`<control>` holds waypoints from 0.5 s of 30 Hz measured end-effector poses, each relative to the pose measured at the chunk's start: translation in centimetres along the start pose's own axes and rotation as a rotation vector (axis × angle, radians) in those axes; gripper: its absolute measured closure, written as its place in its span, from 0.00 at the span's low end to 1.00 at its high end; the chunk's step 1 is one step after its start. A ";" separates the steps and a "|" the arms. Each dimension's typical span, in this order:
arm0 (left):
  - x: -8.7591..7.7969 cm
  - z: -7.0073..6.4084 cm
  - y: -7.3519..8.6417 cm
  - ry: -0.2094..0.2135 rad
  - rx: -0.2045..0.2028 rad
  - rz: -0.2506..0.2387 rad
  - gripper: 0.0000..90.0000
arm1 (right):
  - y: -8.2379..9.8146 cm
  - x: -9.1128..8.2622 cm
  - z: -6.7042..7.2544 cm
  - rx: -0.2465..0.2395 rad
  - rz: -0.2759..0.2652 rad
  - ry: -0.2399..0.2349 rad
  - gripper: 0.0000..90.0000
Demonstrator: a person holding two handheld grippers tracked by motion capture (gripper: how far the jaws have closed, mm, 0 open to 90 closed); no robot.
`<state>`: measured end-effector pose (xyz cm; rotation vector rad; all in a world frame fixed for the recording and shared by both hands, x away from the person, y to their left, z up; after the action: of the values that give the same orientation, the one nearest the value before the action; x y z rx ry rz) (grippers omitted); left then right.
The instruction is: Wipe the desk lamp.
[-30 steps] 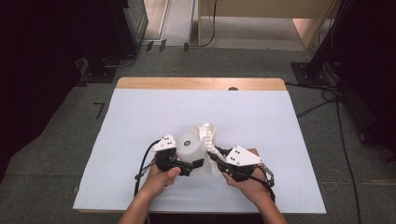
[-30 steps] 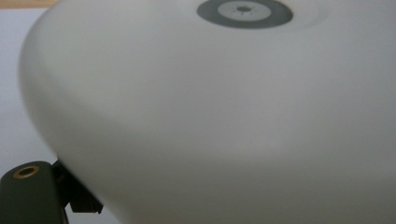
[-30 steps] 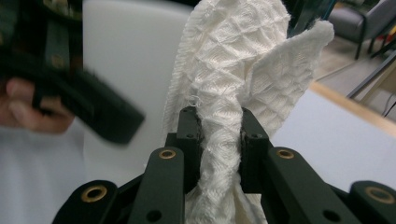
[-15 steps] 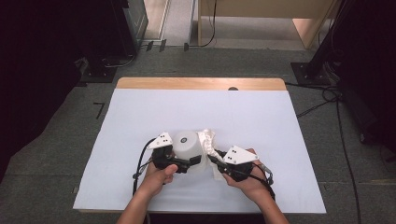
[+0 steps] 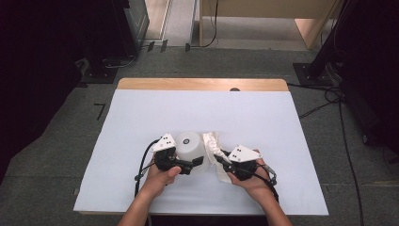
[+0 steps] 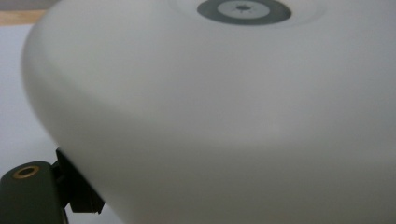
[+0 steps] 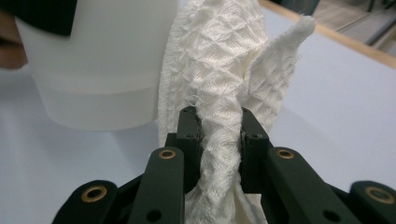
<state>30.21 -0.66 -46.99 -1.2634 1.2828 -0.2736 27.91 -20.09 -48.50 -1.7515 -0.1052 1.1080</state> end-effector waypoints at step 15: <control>2.1 1.8 2.1 -0.299 0.091 0.083 0.01 | -0.3 -2.5 -2.7 0.120 -0.075 0.107 0.84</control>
<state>31.48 -0.49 -50.24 -1.1230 1.0510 -0.0782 28.48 -23.14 -46.54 -1.6825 -0.0377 0.9456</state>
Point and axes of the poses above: each handheld gripper's, and its own axes: x roughly forward along the jaws, y roughly out of its underside, z roughly to its left, the point moved 5 cm from there along x, roughly forward along the jaws, and after that the axes turned 10 degrees about z, right-handed, at the moved point
